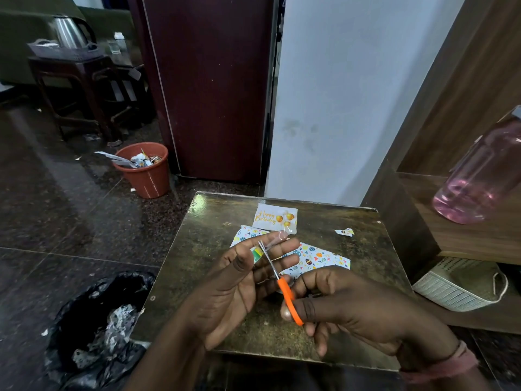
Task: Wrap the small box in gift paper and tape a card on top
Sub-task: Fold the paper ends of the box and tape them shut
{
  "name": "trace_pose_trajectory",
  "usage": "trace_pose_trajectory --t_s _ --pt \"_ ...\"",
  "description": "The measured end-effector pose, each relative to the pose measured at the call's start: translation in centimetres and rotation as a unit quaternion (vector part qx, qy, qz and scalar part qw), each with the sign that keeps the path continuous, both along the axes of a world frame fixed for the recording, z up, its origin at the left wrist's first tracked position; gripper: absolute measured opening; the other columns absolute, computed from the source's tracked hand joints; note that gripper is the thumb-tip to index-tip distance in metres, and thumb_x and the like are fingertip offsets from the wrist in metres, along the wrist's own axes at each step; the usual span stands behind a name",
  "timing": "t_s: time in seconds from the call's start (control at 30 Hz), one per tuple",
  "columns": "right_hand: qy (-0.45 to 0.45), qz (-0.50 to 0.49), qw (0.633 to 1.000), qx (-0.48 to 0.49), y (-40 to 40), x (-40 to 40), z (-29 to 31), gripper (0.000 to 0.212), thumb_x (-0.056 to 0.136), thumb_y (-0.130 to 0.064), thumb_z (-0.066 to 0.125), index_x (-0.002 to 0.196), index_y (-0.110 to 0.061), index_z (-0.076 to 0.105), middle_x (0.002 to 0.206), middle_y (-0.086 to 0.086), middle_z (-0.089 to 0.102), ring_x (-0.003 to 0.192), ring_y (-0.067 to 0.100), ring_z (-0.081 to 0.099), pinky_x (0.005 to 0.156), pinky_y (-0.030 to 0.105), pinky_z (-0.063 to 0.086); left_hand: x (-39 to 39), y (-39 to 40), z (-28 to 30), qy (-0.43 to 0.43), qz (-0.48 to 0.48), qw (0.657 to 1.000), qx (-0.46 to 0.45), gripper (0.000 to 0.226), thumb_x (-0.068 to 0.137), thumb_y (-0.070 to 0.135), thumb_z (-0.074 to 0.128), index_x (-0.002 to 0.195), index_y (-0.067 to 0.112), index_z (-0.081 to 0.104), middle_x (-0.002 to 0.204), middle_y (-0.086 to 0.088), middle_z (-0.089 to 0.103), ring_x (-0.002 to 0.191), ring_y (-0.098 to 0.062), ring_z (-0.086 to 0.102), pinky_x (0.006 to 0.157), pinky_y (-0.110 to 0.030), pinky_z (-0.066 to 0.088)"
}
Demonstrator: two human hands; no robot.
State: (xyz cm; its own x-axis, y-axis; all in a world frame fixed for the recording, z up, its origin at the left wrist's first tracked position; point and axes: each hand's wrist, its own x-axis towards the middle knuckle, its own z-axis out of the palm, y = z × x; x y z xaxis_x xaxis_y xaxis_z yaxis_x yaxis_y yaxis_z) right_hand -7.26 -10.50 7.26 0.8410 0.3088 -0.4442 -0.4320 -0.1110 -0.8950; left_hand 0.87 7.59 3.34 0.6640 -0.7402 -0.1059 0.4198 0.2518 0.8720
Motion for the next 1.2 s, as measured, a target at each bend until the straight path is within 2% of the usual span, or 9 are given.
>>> trace_pose_trajectory --t_s 0.27,0.43,0.6,0.73,0.87,0.93,1.0,1.1,1.2 --pt "0.008 -0.026 1.000 0.009 -0.1 0.1 -0.1 0.040 0.076 -0.030 0.086 0.095 0.002 0.072 0.080 0.019 0.056 0.072 0.036 0.048 0.052 0.030 0.055 0.0 -0.2 0.2 0.029 0.042 0.999 -0.013 0.134 0.030 0.068 0.097 0.139 0.004 0.053 0.135 -0.012 0.069 0.125 -0.027 0.066 0.098 -0.038 0.057" --pt "-0.002 -0.043 0.999 0.017 0.0 0.1 -0.1 0.019 0.084 -0.018 0.082 0.088 -0.002 0.071 0.063 0.014 0.055 0.052 0.020 0.052 0.045 0.026 0.052 -0.1 -0.2 0.1 0.018 0.048 0.999 -0.010 0.131 0.032 0.067 0.097 0.137 0.003 0.054 0.135 -0.015 0.068 0.125 -0.029 0.066 0.098 -0.040 0.057" --pt "-0.008 -0.032 0.999 0.036 -0.6 -0.1 -0.1 0.011 0.088 -0.017 0.078 0.081 -0.011 0.074 0.068 0.015 0.055 0.058 0.019 0.054 0.047 0.027 0.053 0.4 0.3 -1.1 -0.008 0.034 0.999 -0.035 0.109 0.062 0.067 0.088 0.143 0.004 0.052 0.146 -0.018 0.059 0.134 -0.033 0.058 0.111 -0.048 0.048" --pt "0.009 0.003 0.998 0.065 -2.8 -0.9 0.2 0.016 0.087 -0.016 0.077 0.093 -0.002 0.072 0.078 0.018 0.056 0.066 0.024 0.056 0.052 0.030 0.056 0.7 0.5 -1.5 0.004 0.028 0.998 -0.050 0.097 0.067 0.064 0.086 0.142 0.009 0.057 0.148 -0.017 0.057 0.136 -0.034 0.056 0.107 -0.043 0.052" --pt "-0.042 -0.140 0.986 0.077 -4.3 -0.9 0.3 0.023 0.082 -0.016 0.080 0.093 0.003 0.072 0.080 0.017 0.061 0.062 0.019 0.057 0.049 0.028 0.052 0.8 0.4 -1.5 0.003 0.022 0.999 -0.050 0.097 0.068 0.066 0.084 0.144 0.012 0.057 0.151 -0.013 0.055 0.138 -0.032 0.054 0.104 -0.039 0.054" --pt "-0.056 -0.263 0.963 0.007 -5.3 -0.5 -0.5 0.033 0.076 -0.020 0.084 0.093 0.005 0.071 0.079 0.017 0.062 0.061 0.022 0.055 0.052 0.032 0.048 0.8 0.4 -1.6 0.008 0.019 0.998 -0.053 0.104 0.068 0.066 0.084 0.148 0.010 0.049 0.152 -0.012 0.054 0.140 -0.032 0.053 0.106 -0.040 0.053" --pt "-0.040 -0.332 0.931 -0.147 -6.4 -0.4 -1.7 0.035 0.078 -0.028 0.081 0.084 0.005 0.069 0.068 0.018 0.061 0.057 0.026 0.055 0.060 0.039 0.046 0.8 0.4 -1.7 0.004 0.016 0.998 -0.060 0.105 0.069 0.065 0.084 0.150 0.010 0.046 0.154 -0.011 0.053 0.141 -0.033 0.051 0.109 -0.042 0.051" --pt "-0.006 -0.313 0.856 -0.412 -7.6 -0.3 -3.4 0.034 0.094 -0.023 0.067 0.069 0.000 0.064 0.061 0.016 0.063 0.058 0.030 0.060 0.061 0.034 0.047 0.9 0.3 -1.6 -0.001 0.012 0.998 -0.062 0.106 0.068 0.065 0.085 0.151 0.011 0.045 0.155 -0.009 0.052 0.142 -0.032 0.051 0.110 -0.043 0.050" --pt "0.016 -0.247 0.810 -0.532 -7.1 -0.3 -3.8 0.024 0.096 -0.029 0.060 0.081 -0.010 0.060 0.083 0.012 0.064 0.079 0.032 0.061 0.063 0.031 0.039 1.0 0.2 -1.7 -0.010 0.006 0.998 -0.060 0.109 0.066 0.066 0.086 0.151 0.012 0.044 0.155 -0.007 0.052 0.142 -0.031 0.051 0.112 -0.045 0.048"
